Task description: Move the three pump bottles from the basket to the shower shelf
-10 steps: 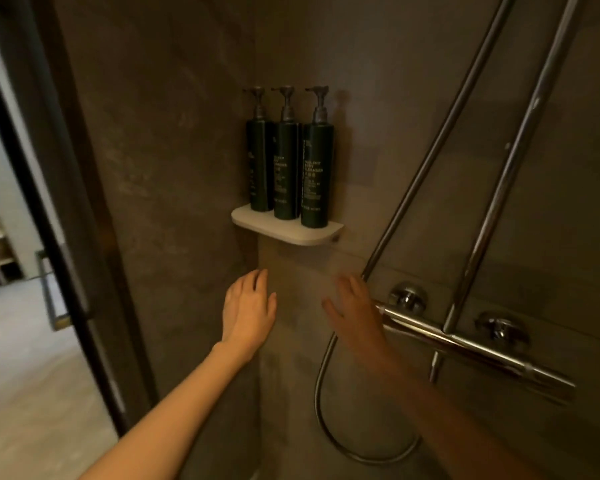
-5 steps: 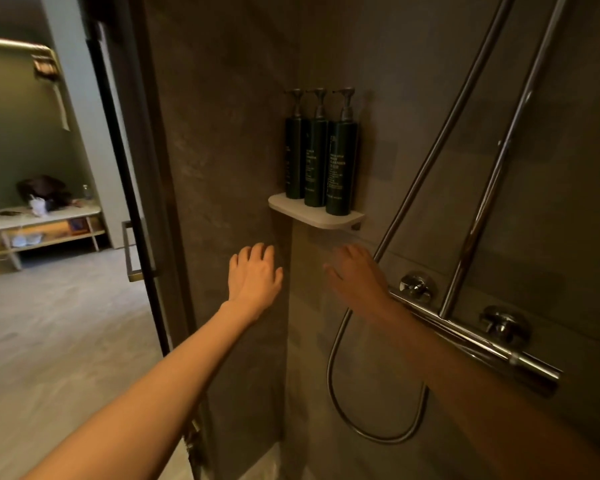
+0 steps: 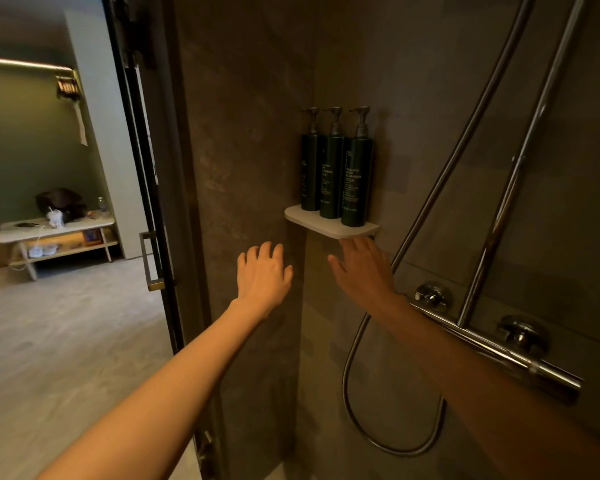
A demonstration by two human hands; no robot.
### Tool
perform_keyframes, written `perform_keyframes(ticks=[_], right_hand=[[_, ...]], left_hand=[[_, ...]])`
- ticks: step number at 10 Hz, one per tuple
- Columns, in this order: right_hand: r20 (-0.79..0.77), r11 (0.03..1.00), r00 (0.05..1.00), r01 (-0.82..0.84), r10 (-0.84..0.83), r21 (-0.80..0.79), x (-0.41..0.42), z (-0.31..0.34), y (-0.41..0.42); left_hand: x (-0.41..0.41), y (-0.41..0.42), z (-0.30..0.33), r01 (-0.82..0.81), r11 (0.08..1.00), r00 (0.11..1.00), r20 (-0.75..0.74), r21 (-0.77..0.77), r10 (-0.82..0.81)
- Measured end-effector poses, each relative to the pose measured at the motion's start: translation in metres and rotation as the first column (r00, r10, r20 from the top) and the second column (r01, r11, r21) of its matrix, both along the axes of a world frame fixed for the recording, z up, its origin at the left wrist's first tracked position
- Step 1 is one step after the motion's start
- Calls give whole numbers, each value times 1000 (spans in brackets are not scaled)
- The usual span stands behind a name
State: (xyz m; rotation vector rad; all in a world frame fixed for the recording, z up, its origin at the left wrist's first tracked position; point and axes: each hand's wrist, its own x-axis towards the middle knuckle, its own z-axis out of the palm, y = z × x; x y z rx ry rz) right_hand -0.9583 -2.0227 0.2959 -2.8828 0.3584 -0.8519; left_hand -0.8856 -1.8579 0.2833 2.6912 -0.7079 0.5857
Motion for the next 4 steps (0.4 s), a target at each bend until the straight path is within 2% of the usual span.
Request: perform_keyframes(ticks=[4], right_hand=[[-7,1000,1000,30,-30,5,-7,-2,-6]], left_hand=[[4,12,5,1,1000,999,45,18,-2]])
